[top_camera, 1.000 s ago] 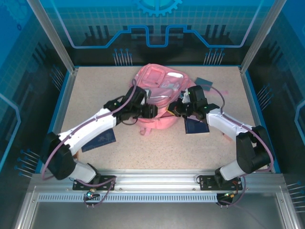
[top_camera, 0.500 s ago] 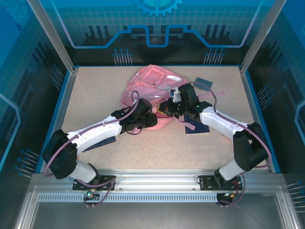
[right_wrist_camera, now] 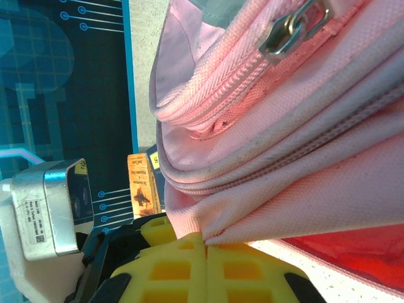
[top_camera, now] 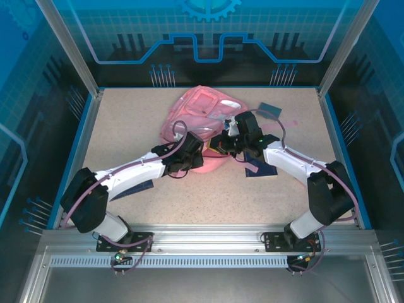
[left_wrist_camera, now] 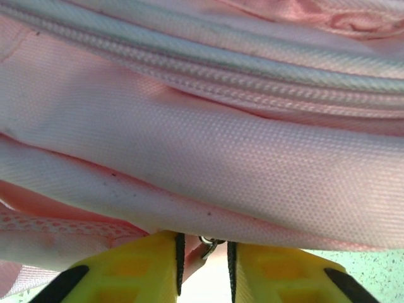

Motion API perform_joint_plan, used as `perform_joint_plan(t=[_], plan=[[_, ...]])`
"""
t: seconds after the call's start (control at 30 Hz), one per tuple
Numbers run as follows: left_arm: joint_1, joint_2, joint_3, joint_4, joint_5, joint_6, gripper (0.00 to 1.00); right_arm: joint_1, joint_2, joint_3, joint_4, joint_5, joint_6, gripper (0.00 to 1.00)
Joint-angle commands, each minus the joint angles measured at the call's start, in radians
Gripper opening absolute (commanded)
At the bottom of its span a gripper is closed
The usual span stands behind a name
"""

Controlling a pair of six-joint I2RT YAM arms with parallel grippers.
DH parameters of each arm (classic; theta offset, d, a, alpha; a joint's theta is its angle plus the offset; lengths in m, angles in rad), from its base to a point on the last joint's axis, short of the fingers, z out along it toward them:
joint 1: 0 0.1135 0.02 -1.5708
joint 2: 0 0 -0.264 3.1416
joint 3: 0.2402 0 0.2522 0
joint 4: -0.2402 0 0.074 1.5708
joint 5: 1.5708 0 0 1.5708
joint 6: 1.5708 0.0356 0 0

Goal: Pack the student bag

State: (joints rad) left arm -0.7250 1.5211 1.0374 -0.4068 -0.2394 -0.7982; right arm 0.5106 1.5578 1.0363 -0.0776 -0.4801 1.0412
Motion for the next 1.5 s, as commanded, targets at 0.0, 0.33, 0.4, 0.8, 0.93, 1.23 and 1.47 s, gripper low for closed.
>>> perform_joint_plan(t=[0.0,0.33,0.4,0.8,0.93,1.23,1.47], plan=[[-0.003,0.013,0.028,-0.035,-0.024,0.052,0.20,0.013,-0.004,0.038,0.070,-0.040,0.010,0.00],[-0.004,0.035,0.059,-0.083,-0.086,0.145,0.00,0.012,-0.017,0.038,0.047,-0.025,0.013,0.00],[-0.004,0.024,0.058,-0.100,-0.108,0.154,0.00,0.004,-0.032,0.032,0.013,0.002,0.002,0.00],[0.109,-0.102,-0.060,-0.111,-0.122,0.282,0.00,-0.179,-0.155,-0.061,-0.225,0.165,-0.150,0.00],[0.147,-0.089,-0.064,-0.011,0.042,0.371,0.00,-0.230,-0.142,-0.070,-0.221,0.142,-0.166,0.00],[0.068,-0.094,-0.068,0.145,0.316,0.455,0.00,-0.174,-0.191,-0.141,-0.221,0.124,-0.057,0.52],[0.004,-0.085,-0.064,0.195,0.367,0.449,0.00,-0.061,-0.209,-0.216,-0.187,0.180,0.143,0.60]])
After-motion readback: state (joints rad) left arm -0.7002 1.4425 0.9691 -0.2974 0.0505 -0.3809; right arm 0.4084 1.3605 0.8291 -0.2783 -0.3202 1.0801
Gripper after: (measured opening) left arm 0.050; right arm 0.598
